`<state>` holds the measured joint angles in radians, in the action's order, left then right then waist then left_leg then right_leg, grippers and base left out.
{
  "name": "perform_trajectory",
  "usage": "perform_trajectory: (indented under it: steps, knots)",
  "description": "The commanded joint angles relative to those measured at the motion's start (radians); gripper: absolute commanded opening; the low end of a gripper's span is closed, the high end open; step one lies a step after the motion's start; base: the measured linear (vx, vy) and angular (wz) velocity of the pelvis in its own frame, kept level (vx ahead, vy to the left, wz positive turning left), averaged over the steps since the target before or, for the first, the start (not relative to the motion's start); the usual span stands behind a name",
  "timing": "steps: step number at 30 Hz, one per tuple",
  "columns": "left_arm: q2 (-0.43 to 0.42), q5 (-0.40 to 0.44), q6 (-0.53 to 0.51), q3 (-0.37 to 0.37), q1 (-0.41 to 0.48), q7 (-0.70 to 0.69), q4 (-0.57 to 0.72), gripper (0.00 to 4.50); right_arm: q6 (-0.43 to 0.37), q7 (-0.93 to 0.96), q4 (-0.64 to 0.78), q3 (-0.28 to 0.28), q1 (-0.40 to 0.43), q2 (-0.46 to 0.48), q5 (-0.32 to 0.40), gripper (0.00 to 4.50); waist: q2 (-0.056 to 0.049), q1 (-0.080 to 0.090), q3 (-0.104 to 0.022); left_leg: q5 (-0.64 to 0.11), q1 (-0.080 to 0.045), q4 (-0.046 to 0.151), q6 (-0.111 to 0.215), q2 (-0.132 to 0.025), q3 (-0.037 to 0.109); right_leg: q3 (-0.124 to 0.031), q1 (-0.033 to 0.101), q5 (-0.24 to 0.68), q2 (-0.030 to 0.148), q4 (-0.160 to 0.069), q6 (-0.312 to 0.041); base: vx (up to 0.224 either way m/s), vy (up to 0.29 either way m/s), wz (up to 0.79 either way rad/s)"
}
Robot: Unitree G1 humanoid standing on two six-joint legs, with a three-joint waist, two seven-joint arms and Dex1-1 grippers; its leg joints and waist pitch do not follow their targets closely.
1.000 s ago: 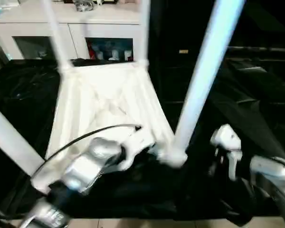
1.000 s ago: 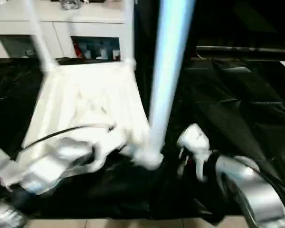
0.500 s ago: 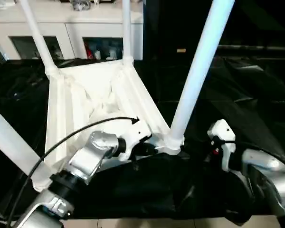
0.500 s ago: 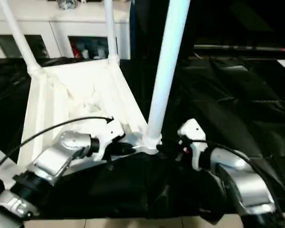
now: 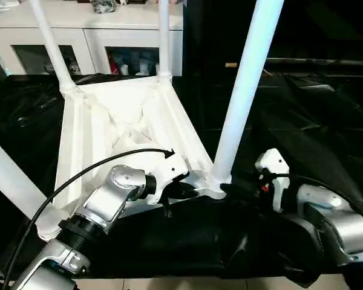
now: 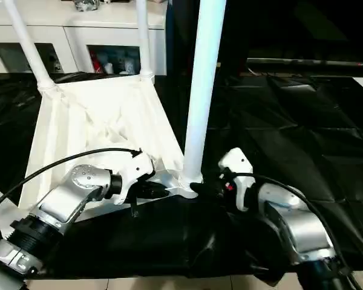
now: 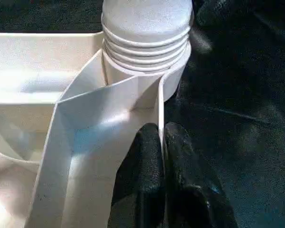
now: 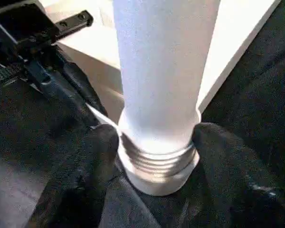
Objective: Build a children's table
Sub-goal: Rotate leg to tighten
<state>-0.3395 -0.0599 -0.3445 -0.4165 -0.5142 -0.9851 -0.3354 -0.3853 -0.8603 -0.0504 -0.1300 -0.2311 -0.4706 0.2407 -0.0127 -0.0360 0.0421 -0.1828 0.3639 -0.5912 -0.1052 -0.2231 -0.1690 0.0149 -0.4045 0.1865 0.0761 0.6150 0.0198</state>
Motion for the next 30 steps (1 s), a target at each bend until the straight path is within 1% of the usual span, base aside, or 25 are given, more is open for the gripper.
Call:
perform_trajectory:
  steps: [1,2,3,4,5,8,10,12,13,14,15,17,18,19,20,22,23,24,25,28,30]
  knots:
    - [0.002,0.014,0.006,-0.006,-0.014,-0.012,-0.020,0.00,0.011,-0.019,-0.010,-0.036,-0.009,0.009,-0.013,3.15,0.018,-0.005,-0.054,-0.224,0.000,0.065,0.025,0.012,-0.014,-0.014,0.041,0.290,0.027,-0.086,-0.171,0.000,0.000,0.00]
    - [0.001,0.015,0.008,-0.005,-0.016,-0.012,-0.023,0.00,0.014,-0.021,-0.016,-0.038,-0.014,0.014,-0.011,3.28,0.017,-0.006,-0.054,-0.225,0.001,0.066,0.024,0.013,-0.013,-0.015,0.042,0.290,0.026,-0.085,-0.170,0.000,0.000,0.00]
    - [0.001,0.015,0.008,-0.005,-0.016,-0.012,-0.024,0.00,0.015,-0.020,-0.017,-0.038,-0.014,0.015,-0.011,3.33,0.018,-0.005,-0.055,-0.222,0.002,0.067,0.024,0.013,-0.013,-0.014,0.043,0.284,0.026,-0.084,-0.170,0.000,0.000,0.00]
    - [0.001,0.016,0.010,-0.005,-0.017,-0.012,-0.025,0.00,0.016,-0.017,-0.021,-0.037,-0.017,0.019,-0.010,3.33,0.017,-0.006,-0.055,-0.222,0.002,0.067,0.024,0.012,-0.013,-0.014,0.043,0.280,0.026,-0.084,-0.171,0.000,0.000,0.00]
    - [0.001,0.017,0.011,-0.005,-0.018,-0.011,-0.027,0.00,0.017,-0.016,-0.026,-0.037,-0.020,0.023,-0.009,3.54,0.016,-0.005,-0.054,-0.222,0.002,0.067,0.025,0.012,-0.013,-0.014,0.043,0.276,0.026,-0.084,-0.173,0.000,0.000,0.00]
    - [0.001,0.018,0.014,-0.006,-0.019,-0.016,-0.031,0.00,0.032,-0.011,-0.052,-0.044,-0.034,0.033,-0.016,3.73,0.016,-0.004,-0.052,-0.242,0.001,0.068,0.022,0.012,-0.013,-0.014,0.041,0.303,0.027,-0.087,-0.171,0.000,0.000,0.00]
    - [0.001,0.019,0.016,-0.005,-0.020,-0.016,-0.033,0.00,0.036,-0.010,-0.059,-0.045,-0.039,0.038,-0.020,3.96,0.017,-0.004,-0.053,-0.242,0.001,0.069,0.020,0.012,-0.013,-0.014,0.041,0.306,0.027,-0.087,-0.169,0.000,0.000,0.00]
    - [0.003,0.021,0.020,-0.004,-0.023,-0.017,-0.039,0.00,0.054,0.016,-0.083,-0.041,-0.056,0.058,-0.036,4.13,0.015,-0.002,-0.053,-0.243,0.002,0.069,0.019,0.012,-0.012,-0.013,0.040,0.308,0.028,-0.087,-0.170,0.000,0.000,0.00]
    - [0.003,0.021,0.021,-0.004,-0.022,-0.017,-0.039,0.00,0.062,0.019,-0.089,-0.042,-0.060,0.060,-0.041,4.27,0.015,-0.003,-0.054,-0.246,-0.001,0.068,0.018,0.012,-0.013,-0.014,0.038,0.310,0.027,-0.088,-0.170,0.000,0.000,0.00]
    - [0.003,0.021,0.021,-0.003,-0.022,-0.017,-0.040,0.00,0.070,0.020,-0.095,-0.043,-0.064,0.062,-0.045,4.27,0.017,-0.003,-0.053,-0.244,0.000,0.068,0.017,0.012,-0.013,-0.015,0.038,0.306,0.027,-0.087,-0.171,0.000,0.000,0.00]
    - [0.002,0.021,0.022,-0.003,-0.021,-0.017,-0.040,0.00,0.066,0.012,-0.097,-0.040,-0.066,0.065,-0.035,4.27,0.015,-0.004,-0.054,-0.236,0.002,0.070,0.017,0.012,-0.012,-0.014,0.041,0.291,0.027,-0.085,-0.173,0.000,0.000,0.00]
    - [0.001,0.021,0.023,-0.002,-0.021,-0.017,-0.042,0.00,0.070,0.009,-0.101,-0.040,-0.068,0.066,-0.031,4.27,0.015,-0.006,-0.055,-0.230,-0.001,0.069,0.021,0.010,-0.013,-0.015,0.040,0.266,0.026,-0.083,-0.180,0.000,0.000,0.00]
    - [0.001,0.021,0.023,-0.002,-0.021,-0.017,-0.042,0.00,0.070,0.009,-0.101,-0.040,-0.069,0.066,-0.031,4.27,0.014,-0.007,-0.055,-0.222,0.001,0.069,0.021,0.011,-0.013,-0.015,0.042,0.251,0.026,-0.082,-0.183,0.000,0.000,0.00]
    - [0.000,0.022,0.023,-0.001,-0.021,-0.017,-0.042,0.00,0.071,0.007,-0.101,-0.039,-0.068,0.066,-0.029,4.01,0.014,-0.007,-0.056,-0.220,0.001,0.069,0.021,0.010,-0.013,-0.015,0.043,0.244,0.027,-0.081,-0.185,0.000,0.000,0.00]
    - [-0.001,0.022,0.024,-0.001,-0.019,-0.018,-0.042,0.00,0.075,0.005,-0.104,-0.038,-0.068,0.067,-0.029,3.92,0.014,-0.007,-0.055,-0.220,0.002,0.069,0.022,0.011,-0.013,-0.015,0.043,0.237,0.026,-0.081,-0.188,0.000,0.000,0.00]
    - [-0.002,0.024,0.026,0.002,-0.018,-0.020,-0.043,0.00,0.083,0.000,-0.108,-0.040,-0.067,0.070,-0.031,3.87,0.015,-0.006,-0.053,-0.236,0.000,0.070,0.021,0.011,-0.014,-0.015,0.042,0.264,0.027,-0.084,-0.185,0.000,0.000,0.00]
    - [-0.002,0.025,0.027,0.003,-0.018,-0.020,-0.045,0.00,0.084,0.000,-0.109,-0.040,-0.066,0.070,-0.031,3.74,0.014,-0.007,-0.053,-0.241,0.000,0.070,0.020,0.011,-0.014,-0.015,0.041,0.274,0.027,-0.085,-0.183,0.000,0.000,0.00]
    - [-0.002,0.025,0.027,0.003,-0.018,-0.020,-0.045,0.00,0.084,0.000,-0.109,-0.040,-0.066,0.070,-0.031,3.74,0.015,-0.006,-0.053,-0.243,0.001,0.070,0.020,0.011,-0.013,-0.015,0.041,0.278,0.027,-0.085,-0.182,0.000,0.000,0.00]
    - [-0.003,0.026,0.029,0.004,-0.019,-0.020,-0.047,0.00,0.087,-0.001,-0.112,-0.040,-0.066,0.071,-0.036,3.51,0.014,-0.006,-0.052,-0.247,0.000,0.071,0.018,0.011,-0.013,-0.015,0.041,0.289,0.027,-0.086,-0.178,0.000,0.000,0.00]
    - [-0.003,0.029,0.030,0.005,-0.019,-0.021,-0.049,0.00,0.093,-0.003,-0.121,-0.041,-0.066,0.069,-0.045,3.37,0.015,-0.006,-0.053,-0.247,0.001,0.071,0.018,0.011,-0.013,-0.015,0.040,0.295,0.027,-0.087,-0.173,0.000,0.000,0.00]
    - [-0.003,0.029,0.029,0.006,-0.018,-0.020,-0.047,0.00,0.098,0.000,-0.128,-0.041,-0.066,0.067,-0.050,3.11,0.015,-0.007,-0.053,-0.244,0.001,0.071,0.019,0.010,-0.013,-0.015,0.040,0.290,0.027,-0.086,-0.173,0.000,0.000,0.00]
